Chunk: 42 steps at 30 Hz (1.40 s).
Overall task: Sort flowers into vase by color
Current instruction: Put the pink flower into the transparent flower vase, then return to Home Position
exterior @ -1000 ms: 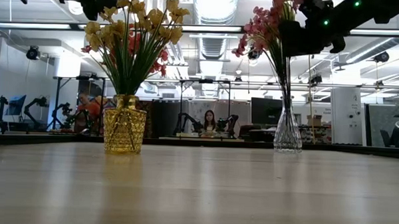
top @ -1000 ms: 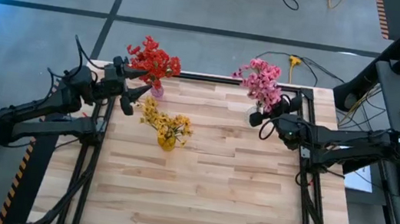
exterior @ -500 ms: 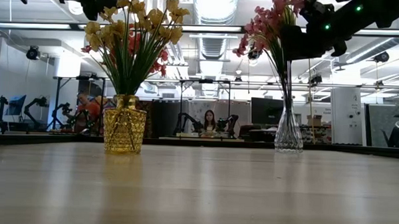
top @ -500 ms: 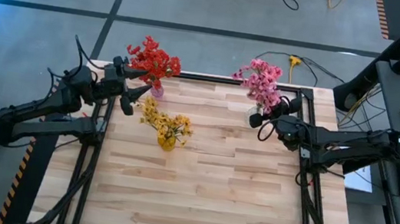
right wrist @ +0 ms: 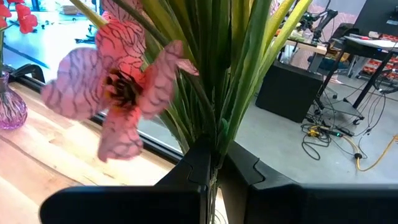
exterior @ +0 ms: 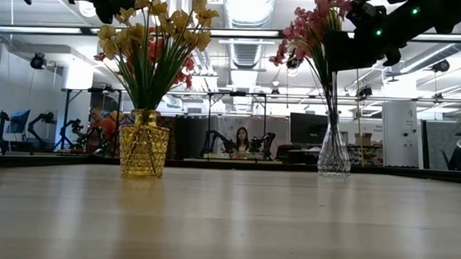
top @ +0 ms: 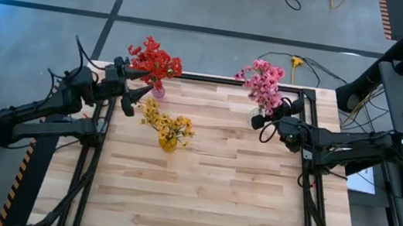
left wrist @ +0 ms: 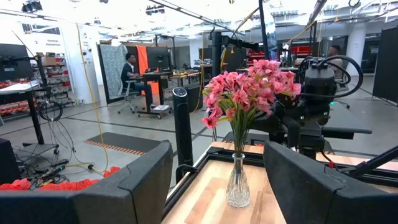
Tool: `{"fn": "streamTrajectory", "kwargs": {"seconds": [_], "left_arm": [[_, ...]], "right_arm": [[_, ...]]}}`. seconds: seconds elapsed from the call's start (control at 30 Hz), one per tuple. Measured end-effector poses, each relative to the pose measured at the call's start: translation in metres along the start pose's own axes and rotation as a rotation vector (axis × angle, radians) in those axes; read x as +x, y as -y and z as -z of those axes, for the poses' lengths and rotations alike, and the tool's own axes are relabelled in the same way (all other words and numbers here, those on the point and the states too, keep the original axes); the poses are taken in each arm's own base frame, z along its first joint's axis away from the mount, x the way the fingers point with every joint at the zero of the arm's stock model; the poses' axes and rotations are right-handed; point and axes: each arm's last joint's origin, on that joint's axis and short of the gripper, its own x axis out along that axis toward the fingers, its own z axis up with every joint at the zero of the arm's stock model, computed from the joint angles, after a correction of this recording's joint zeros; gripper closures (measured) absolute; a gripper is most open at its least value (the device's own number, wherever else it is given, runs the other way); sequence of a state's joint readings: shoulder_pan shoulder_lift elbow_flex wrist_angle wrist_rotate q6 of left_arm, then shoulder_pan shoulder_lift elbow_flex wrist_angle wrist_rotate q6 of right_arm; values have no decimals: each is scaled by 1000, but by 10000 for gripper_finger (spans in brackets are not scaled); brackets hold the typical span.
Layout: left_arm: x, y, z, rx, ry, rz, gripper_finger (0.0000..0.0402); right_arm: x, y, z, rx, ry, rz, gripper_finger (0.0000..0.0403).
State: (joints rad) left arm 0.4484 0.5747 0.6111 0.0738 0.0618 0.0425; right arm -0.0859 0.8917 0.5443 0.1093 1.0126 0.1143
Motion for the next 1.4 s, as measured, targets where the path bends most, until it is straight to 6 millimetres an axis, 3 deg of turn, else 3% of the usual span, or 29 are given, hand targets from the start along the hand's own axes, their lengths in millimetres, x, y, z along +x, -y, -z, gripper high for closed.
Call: {"fn": "streamTrajectory", "kwargs": {"seconds": [0.53, 0.93, 1.4], "left_arm": [[0, 0, 0, -1, 0, 0, 168], [0, 0, 0, -4, 0, 0, 168], [0, 0, 1, -5, -8, 0, 168]], "right_arm": [[0, -1, 1, 1, -5, -24, 383], [0, -1, 2, 15, -10, -30, 269], [-1, -1, 10, -37, -59, -51, 167]]}}
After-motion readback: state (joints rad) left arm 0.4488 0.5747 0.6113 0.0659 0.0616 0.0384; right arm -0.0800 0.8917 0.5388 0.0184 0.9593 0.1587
